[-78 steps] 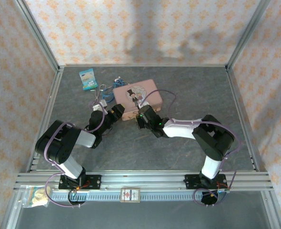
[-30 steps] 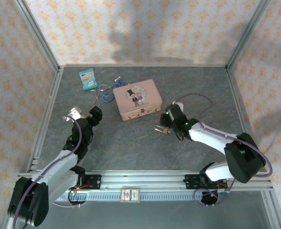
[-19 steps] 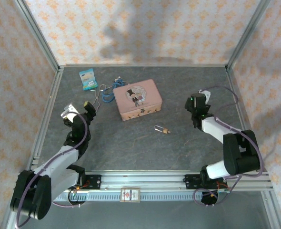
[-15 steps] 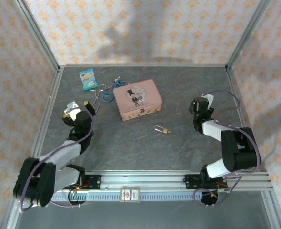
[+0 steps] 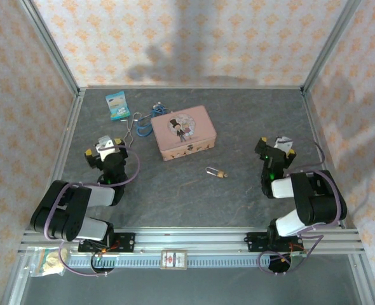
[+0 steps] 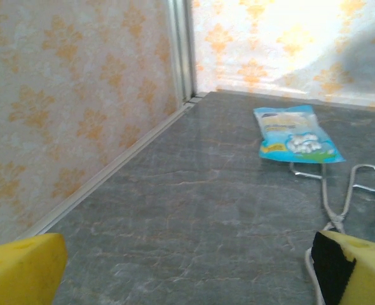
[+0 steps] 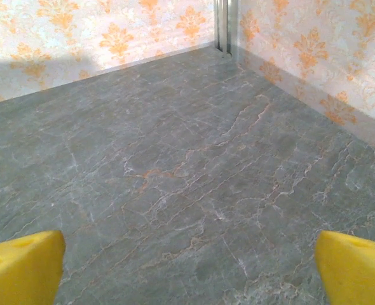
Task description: Unlock the padlock with the key
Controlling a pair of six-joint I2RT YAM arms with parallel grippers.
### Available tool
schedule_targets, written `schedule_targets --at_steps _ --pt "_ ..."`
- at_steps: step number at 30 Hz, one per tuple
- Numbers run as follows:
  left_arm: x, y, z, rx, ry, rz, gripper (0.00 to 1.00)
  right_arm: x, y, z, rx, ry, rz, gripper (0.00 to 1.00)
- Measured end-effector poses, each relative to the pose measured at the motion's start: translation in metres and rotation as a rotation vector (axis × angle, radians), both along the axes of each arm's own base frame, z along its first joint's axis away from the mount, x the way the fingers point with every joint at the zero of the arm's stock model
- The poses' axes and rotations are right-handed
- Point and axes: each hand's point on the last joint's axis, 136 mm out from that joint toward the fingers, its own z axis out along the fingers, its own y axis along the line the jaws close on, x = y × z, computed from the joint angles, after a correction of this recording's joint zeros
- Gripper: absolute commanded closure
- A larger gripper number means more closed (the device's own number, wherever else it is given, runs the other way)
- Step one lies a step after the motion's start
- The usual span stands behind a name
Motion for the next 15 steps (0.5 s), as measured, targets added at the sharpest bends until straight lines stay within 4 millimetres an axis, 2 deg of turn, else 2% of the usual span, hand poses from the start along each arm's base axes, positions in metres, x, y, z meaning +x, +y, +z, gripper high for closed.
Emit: schedule_targets --at_steps 3,5,11,13,15 --pt "0.011 -0.013 0.003 0.000 -0.025 -0.092 0.01 -0.002 0.002 0.010 0.007 -0.071 0.013 0.00" --pt "0.015 -0.018 0.002 -0.002 -0.042 -0.127 0.01 -0.007 0.001 0.008 0.009 -0.080 0.013 0.00" --pt "-0.002 -0.004 -0.004 -0.034 -0.107 -0.142 0.01 -0.006 0.001 0.015 0.012 -0.117 0.015 0.00" --pt "0.001 -0.002 -0.012 -0.042 -0.085 -0.147 0.01 -0.006 0.001 0.016 0.013 -0.121 0.015 0.00" --pt "0.007 -0.005 -0.010 -0.052 -0.089 -0.164 0.01 -0.006 0.001 0.017 0.013 -0.125 0.015 0.00"
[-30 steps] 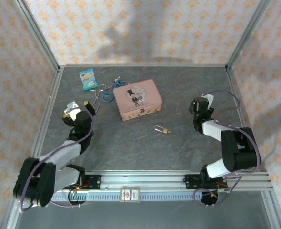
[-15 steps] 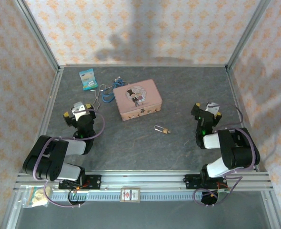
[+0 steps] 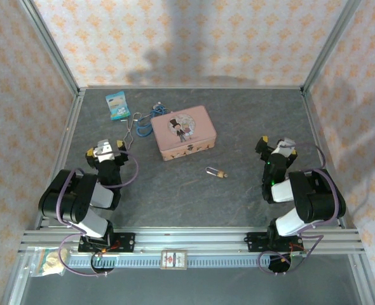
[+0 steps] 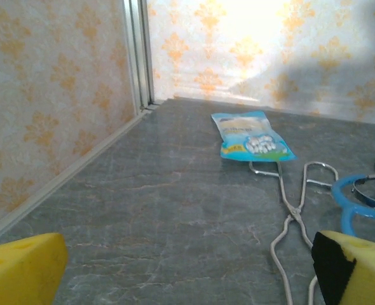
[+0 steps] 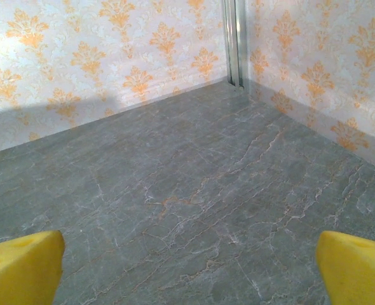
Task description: Unlock the padlock with the key
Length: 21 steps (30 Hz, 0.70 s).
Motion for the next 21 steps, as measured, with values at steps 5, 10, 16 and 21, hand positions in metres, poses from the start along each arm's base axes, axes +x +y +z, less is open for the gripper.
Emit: schedule_targets --at_steps 5,10,16,21 --pt "0.0051 -0.0051 0.0080 -0.009 -0.034 -0.030 0.01 0.0003 0.0004 0.0010 0.001 -0.005 0.003 0.00" --pt "0.0052 -0.0051 0.0082 -0.014 -0.036 -0.030 0.01 0.0003 0.0005 0.0011 0.001 -0.005 0.003 0.00" --pt "0.0051 -0.0047 0.0082 -0.021 -0.039 -0.027 0.01 0.0003 0.0005 0.0011 0.001 -0.005 0.003 0.00" --pt "0.0057 -0.0039 0.0096 -0.023 -0.045 -0.021 0.01 0.0003 0.0005 0.0011 0.001 -0.005 0.003 0.00"
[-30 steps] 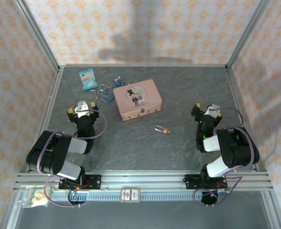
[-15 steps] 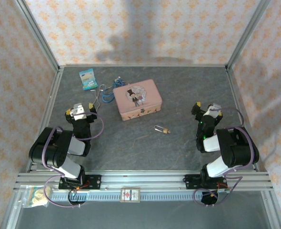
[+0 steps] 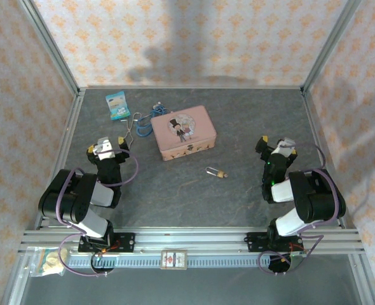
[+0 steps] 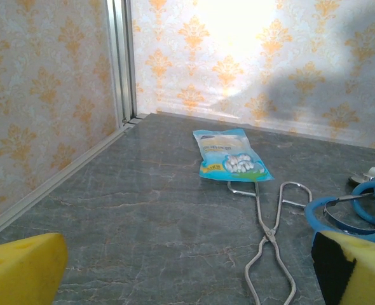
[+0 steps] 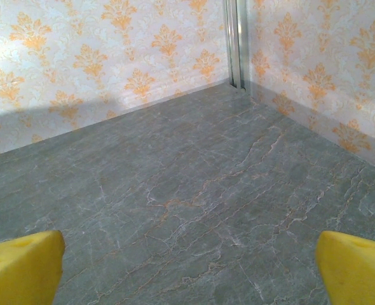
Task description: Unlock the padlock with the key
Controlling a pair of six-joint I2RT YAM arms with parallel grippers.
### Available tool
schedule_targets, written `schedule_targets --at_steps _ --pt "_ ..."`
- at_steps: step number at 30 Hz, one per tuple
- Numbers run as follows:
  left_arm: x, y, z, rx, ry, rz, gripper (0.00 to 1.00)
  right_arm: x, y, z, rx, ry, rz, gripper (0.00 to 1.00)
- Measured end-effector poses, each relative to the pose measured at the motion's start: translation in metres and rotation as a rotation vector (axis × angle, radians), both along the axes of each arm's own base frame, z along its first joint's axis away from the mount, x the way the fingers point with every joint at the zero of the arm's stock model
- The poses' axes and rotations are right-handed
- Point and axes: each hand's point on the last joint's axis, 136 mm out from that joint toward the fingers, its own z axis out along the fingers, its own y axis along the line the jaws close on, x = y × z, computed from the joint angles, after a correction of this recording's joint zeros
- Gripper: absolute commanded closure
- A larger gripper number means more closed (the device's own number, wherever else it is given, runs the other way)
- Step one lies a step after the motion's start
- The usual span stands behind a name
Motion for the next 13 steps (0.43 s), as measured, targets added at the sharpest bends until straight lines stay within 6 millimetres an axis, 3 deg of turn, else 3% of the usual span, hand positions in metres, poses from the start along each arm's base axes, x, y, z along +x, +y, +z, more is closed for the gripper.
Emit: schedule_targets --at_steps 13 --pt "-0.0011 0.0025 0.0001 0.001 0.000 0.016 0.01 0.0002 0.0005 0.0000 0.000 0.000 0.003 0.00"
